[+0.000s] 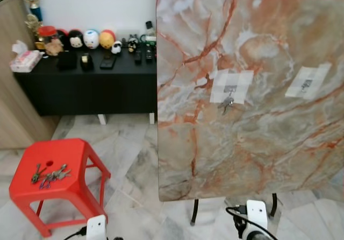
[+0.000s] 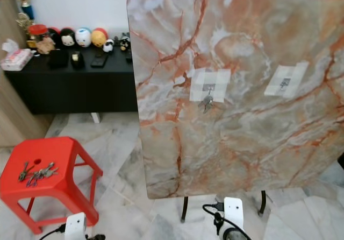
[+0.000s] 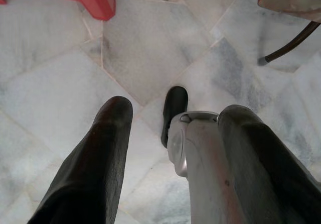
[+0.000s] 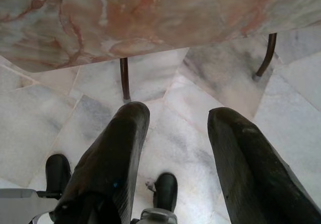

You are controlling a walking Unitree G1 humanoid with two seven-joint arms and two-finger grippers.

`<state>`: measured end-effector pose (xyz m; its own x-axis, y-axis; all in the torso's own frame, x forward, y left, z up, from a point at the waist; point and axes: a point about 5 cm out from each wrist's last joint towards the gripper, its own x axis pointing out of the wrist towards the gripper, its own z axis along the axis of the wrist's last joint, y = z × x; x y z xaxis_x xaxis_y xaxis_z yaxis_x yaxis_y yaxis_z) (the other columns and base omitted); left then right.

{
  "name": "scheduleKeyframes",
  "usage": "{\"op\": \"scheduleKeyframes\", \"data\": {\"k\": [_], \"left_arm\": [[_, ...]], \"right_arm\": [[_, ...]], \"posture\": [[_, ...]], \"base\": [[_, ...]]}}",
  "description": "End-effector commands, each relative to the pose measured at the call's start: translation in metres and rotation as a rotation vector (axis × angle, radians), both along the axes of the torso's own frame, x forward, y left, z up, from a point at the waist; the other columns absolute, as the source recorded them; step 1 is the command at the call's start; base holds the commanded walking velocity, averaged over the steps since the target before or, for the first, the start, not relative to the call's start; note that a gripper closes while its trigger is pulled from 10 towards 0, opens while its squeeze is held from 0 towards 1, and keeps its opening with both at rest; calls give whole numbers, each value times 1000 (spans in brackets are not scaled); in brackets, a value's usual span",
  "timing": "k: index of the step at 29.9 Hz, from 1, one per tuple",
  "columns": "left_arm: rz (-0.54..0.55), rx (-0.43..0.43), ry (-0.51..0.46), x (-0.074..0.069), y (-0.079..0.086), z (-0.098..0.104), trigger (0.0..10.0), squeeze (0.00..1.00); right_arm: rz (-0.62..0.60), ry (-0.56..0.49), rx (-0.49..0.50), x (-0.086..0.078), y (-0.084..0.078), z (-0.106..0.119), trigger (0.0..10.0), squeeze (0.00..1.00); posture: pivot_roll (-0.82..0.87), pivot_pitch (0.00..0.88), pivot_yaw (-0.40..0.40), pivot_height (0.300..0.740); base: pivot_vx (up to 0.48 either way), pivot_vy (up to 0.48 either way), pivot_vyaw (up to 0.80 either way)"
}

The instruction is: Hang keys on a hook

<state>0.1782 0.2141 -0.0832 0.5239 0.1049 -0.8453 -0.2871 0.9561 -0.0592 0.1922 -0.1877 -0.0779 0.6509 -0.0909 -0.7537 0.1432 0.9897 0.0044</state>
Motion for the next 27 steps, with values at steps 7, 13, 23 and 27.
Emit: {"op": "scheduleKeyframes", "data": {"k": [7, 13, 23, 27], "left_arm": [[26, 0, 5, 0, 2, 0, 10000, 0], [28, 0, 5, 0, 2, 0, 10000, 0], [36, 0, 5, 0, 2, 0, 10000, 0], [42, 2, 6, 0, 3, 0, 10000, 0]], "right_arm": [[-3, -14, -19, 5, -4, 3, 10000, 0], [-2, -24, -13, 6, -3, 4, 10000, 0], [-12, -25, -6, 7, -4, 4, 10000, 0], [-11, -23, -6, 7, -3, 4, 10000, 0]], "posture": [[66, 0, -67, 740], [67, 0, -66, 740], [72, 0, -75, 740], [74, 0, -80, 740]], "base": [[0, 263, 0], [0, 261, 514], [0, 258, 80], [0, 256, 0]]}}
